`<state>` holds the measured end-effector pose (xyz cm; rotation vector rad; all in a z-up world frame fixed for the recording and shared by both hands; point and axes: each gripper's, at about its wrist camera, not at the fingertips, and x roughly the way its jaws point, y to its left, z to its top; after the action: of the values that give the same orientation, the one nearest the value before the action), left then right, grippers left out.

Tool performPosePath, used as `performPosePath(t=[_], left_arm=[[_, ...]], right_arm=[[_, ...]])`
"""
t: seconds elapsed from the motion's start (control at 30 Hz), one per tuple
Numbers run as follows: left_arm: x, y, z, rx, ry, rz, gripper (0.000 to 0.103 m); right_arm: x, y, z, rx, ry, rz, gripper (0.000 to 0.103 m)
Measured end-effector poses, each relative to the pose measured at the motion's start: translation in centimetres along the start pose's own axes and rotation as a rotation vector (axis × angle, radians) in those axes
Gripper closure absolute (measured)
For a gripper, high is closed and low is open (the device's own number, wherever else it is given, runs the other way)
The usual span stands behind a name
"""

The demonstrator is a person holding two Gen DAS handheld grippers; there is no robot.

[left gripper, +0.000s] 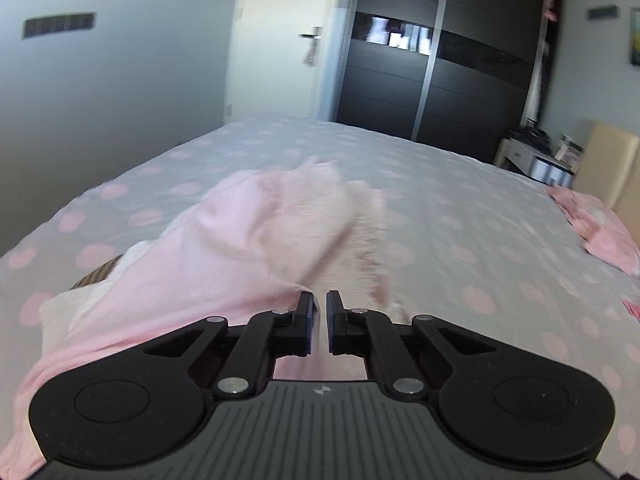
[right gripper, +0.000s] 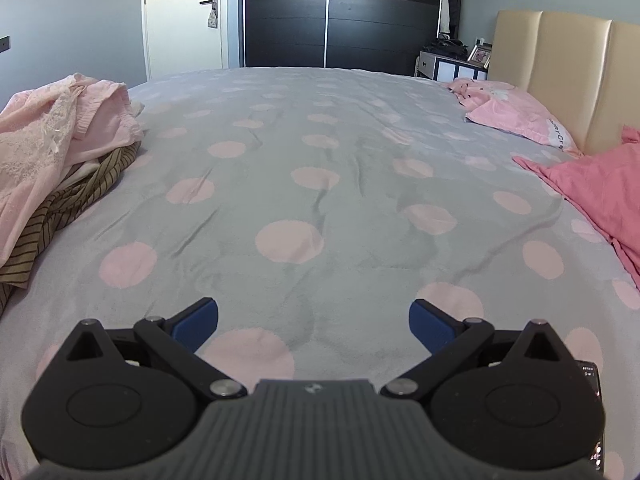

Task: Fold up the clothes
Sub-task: 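Grasp the pink lace garment with the left gripper and lift it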

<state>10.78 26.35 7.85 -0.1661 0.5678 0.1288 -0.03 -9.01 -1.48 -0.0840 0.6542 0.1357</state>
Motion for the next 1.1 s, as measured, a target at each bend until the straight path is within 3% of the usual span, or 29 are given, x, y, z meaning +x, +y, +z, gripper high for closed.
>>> performPosePath(t=[0.17, 0.27, 0.47, 0.53, 0.6, 0.7, 0.83, 0.97, 1.03, 1.07, 1.1], left_arm=[[-1.7, -7.3, -1.7, 0.174, 0.006, -0.159, 0.103], [-2.0, -9.4, -2.8, 0.202, 0.018, -0.142, 0.103], [-2.2, -6.6, -2.7, 0.126, 0.016, -0.034, 0.102], [-2.5, -5.0, -2.5, 0.082, 0.004, 0.018, 0.092], [-2.8, -3.4, -2.6, 0.039, -0.006, 0.078, 0.071], [-2.6, -1.0, -2.8, -0.015, -0.009, 0.159, 0.051], [-1.0, 1.7, -3.3, -0.068, 0.038, 0.195, 0.051], [1.3, 2.8, -3.2, -0.059, 0.045, 0.223, 0.051], [1.9, 3.1, -3.1, -0.081, 0.037, 0.200, 0.061], [1.9, 2.9, -2.9, -0.083, 0.031, 0.184, 0.080], [1.8, 2.4, -2.8, -0.073, 0.022, 0.164, 0.091]], right_arm=[[-0.9, -0.4, 0.0, -0.008, -0.019, -0.004, 0.001], [-1.4, -0.8, -0.1, 0.002, -0.021, -0.007, 0.001], [-2.1, -1.5, -0.4, 0.008, -0.029, -0.015, 0.001], [-2.1, -1.7, -0.5, 0.019, -0.027, -0.013, 0.001], [-2.0, -1.6, -0.4, 0.023, -0.026, -0.007, 0.001], [-1.8, -1.3, -0.3, 0.010, -0.023, 0.009, 0.001], [-1.3, -0.5, -0.4, -0.013, -0.009, 0.033, 0.001], [-0.6, 0.2, -0.5, -0.036, 0.010, 0.054, 0.001], [-0.4, 0.5, -0.5, -0.047, 0.014, 0.055, 0.001], [-0.3, 0.5, -0.5, -0.051, 0.015, 0.053, 0.001], [-0.2, 0.5, -0.5, -0.049, 0.017, 0.050, 0.001]])
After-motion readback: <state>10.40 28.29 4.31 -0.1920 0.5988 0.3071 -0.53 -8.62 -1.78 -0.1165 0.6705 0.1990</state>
